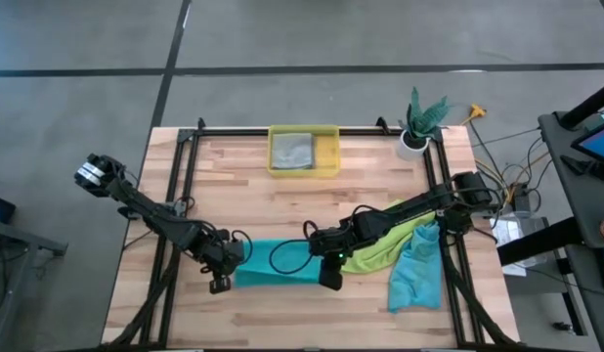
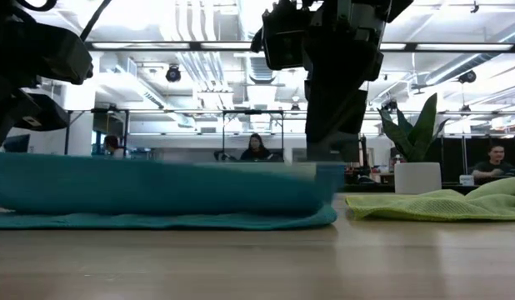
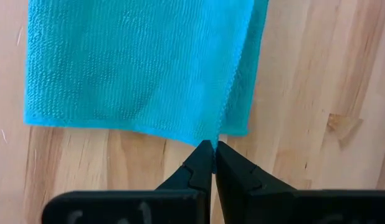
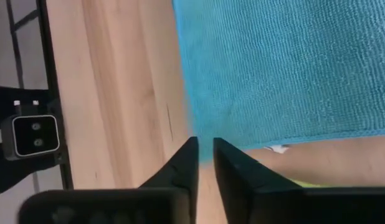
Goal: Fold microfiber towels
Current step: Fold the blue microfiber cloth
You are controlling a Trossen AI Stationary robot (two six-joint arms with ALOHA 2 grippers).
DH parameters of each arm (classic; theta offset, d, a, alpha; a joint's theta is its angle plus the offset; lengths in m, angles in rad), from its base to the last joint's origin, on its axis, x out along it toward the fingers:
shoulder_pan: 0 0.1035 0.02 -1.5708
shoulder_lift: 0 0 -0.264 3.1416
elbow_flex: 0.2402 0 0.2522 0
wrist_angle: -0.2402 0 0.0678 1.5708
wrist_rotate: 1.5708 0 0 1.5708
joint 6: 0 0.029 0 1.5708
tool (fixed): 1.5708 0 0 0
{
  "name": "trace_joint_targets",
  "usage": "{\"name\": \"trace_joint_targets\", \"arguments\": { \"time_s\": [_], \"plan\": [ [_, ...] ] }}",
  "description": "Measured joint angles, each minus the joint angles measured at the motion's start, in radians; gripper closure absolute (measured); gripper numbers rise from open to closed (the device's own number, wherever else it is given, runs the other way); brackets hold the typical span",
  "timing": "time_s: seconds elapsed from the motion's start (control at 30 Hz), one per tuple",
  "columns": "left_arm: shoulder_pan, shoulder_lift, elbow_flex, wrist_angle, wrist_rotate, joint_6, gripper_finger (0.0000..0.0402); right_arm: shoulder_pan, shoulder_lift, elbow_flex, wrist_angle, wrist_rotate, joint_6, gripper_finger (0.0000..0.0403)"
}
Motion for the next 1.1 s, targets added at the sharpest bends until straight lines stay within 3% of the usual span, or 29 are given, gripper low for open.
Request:
{"name": "trace_joint_targets", "arguments": {
  "time_s": [0.23, 0.4, 0.83, 1.1],
  "plan": [
    [0.0, 0.0, 0.0, 0.042, 0.011, 0.0, 0.0398, -0.001, 0.0, 0.0, 0.006, 0.005, 0.015, 0.0287],
    [0.0, 0.0, 0.001, 0.066, 0.023, -0.002, 0.0364, -0.001, 0.0, 0.0, 0.006, 0.028, 0.037, 0.0265],
    [-0.004, -0.004, 0.001, 0.014, 0.096, -0.008, 0.0249, -0.001, 0.0, 0.0, 0.006, 0.063, 0.068, 0.0271],
    [0.007, -0.056, 0.051, -0.004, 0.04, -0.037, 0.0228, -0.009, -0.003, 0.0, 0.006, 0.165, 0.21, 0.028]
  ]
}}
